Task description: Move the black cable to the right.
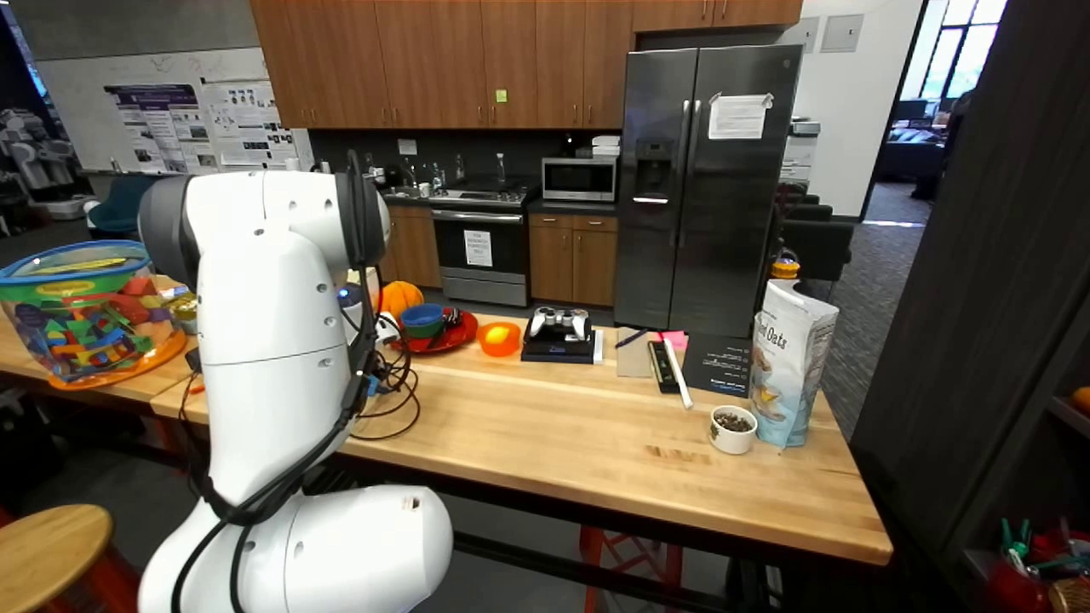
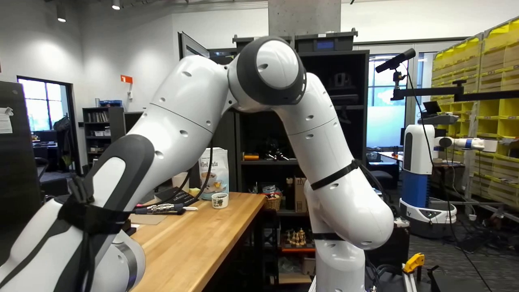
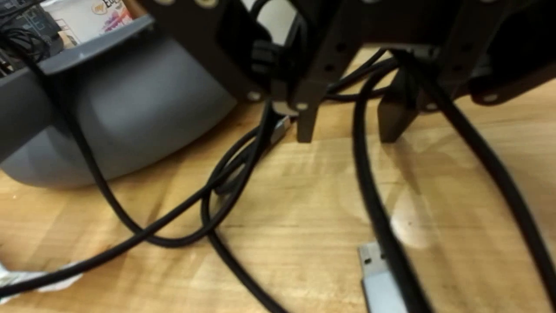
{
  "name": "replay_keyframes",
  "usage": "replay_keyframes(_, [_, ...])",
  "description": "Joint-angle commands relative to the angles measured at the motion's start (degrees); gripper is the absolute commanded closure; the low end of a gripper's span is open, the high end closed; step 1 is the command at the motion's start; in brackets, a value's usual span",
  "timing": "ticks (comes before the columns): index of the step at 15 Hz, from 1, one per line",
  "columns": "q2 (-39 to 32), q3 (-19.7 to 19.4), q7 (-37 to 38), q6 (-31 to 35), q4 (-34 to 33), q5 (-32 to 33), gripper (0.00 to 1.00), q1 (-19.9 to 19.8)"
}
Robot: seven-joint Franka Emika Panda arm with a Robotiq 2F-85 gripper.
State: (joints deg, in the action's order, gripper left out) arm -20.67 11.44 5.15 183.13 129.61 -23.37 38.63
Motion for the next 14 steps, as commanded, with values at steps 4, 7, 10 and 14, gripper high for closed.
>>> replay_keyframes(4, [-3.3,-4.6,1.8,-0.3,-3.3,0.1,1.0,5.8])
replay_keyframes(7, [-3.3,-6.4,2.0,-0.5,-4.0,0.2,1.0,7.9])
replay_keyframes(10, [-2.7,-11.6,3.2,-2.0,-4.4,0.8,1.0,12.7])
replay_keyframes(14, [0.2,-15.1,3.9,-9.3,-5.0,1.4,1.0,17.3])
